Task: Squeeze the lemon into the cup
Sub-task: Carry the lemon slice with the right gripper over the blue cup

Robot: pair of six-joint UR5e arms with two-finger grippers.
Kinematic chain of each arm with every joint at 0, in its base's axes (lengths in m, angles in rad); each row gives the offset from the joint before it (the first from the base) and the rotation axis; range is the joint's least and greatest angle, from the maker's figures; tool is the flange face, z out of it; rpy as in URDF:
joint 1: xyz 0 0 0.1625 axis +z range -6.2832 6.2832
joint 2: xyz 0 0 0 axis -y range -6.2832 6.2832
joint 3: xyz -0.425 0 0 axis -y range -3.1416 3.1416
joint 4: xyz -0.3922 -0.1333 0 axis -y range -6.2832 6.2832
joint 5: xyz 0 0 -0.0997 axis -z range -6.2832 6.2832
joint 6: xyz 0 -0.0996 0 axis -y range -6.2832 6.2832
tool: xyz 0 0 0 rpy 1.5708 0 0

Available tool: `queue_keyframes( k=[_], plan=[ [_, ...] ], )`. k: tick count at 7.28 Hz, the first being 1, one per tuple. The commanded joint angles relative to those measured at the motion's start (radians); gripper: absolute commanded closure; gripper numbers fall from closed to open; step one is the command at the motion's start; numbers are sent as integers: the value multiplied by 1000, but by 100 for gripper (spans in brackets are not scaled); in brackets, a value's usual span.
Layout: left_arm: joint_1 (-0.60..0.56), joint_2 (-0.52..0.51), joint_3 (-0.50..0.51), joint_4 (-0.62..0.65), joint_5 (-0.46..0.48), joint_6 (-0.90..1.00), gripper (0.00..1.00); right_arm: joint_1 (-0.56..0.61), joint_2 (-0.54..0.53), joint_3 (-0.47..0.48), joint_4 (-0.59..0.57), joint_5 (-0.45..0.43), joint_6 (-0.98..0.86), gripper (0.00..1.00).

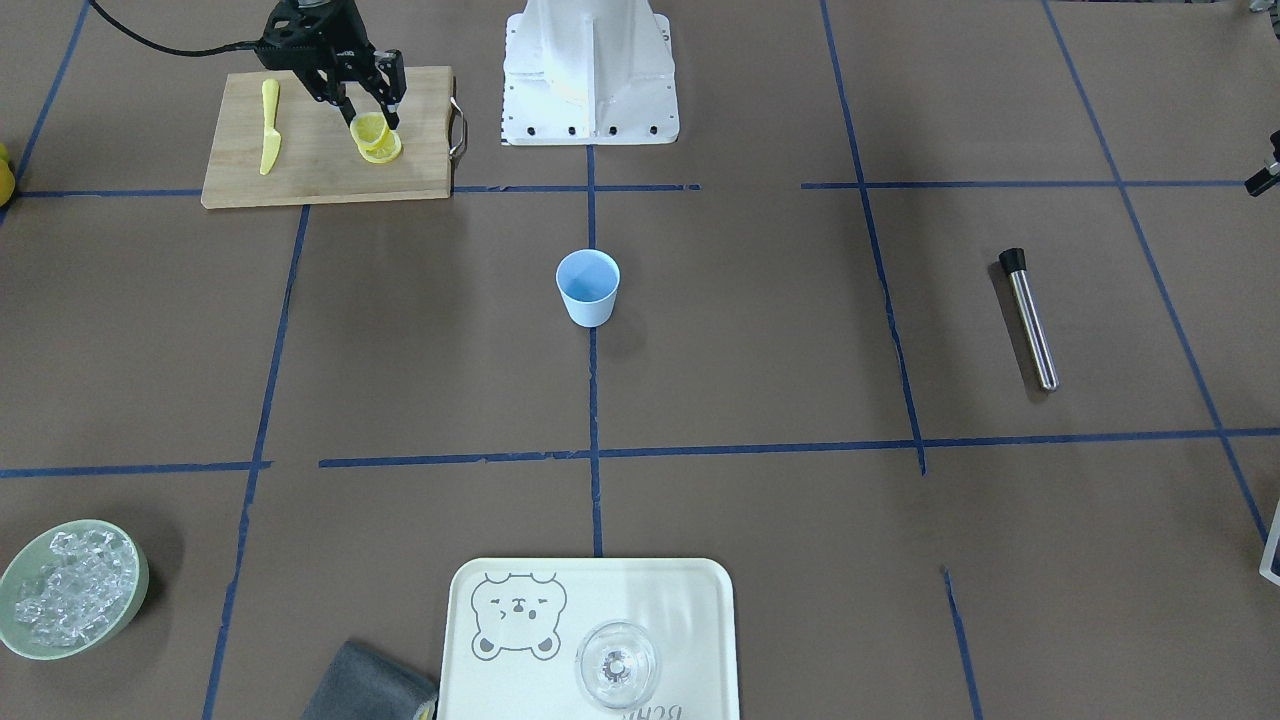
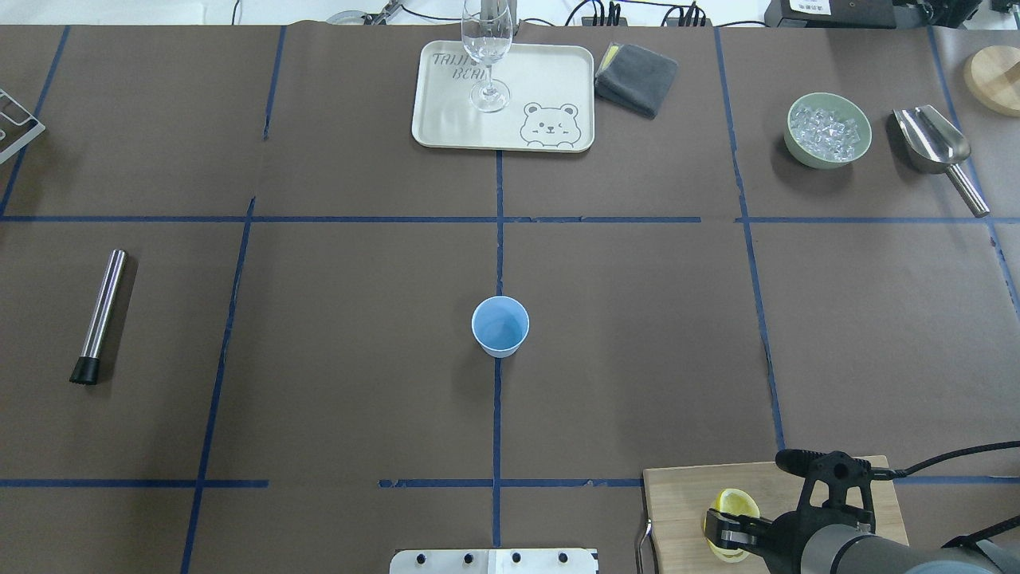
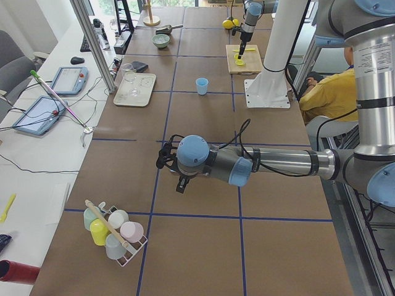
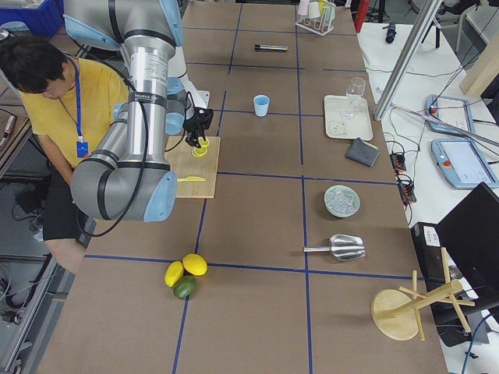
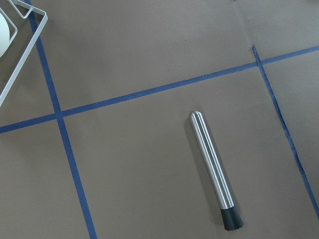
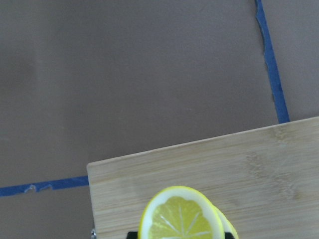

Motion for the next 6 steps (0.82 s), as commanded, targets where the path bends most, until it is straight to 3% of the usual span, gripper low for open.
queue_keyframes(
  k=[1, 4, 6],
  plan=[
    [0, 0, 1, 0, 0, 0, 0, 32, 69, 0, 0, 2, -1, 39],
    [0, 6, 1, 0, 0, 2, 0, 148, 201, -9, -2, 38, -1, 39],
    [0, 12, 1, -2, 0, 2, 0, 292, 340, -81, -70, 167, -3, 39]
  ],
)
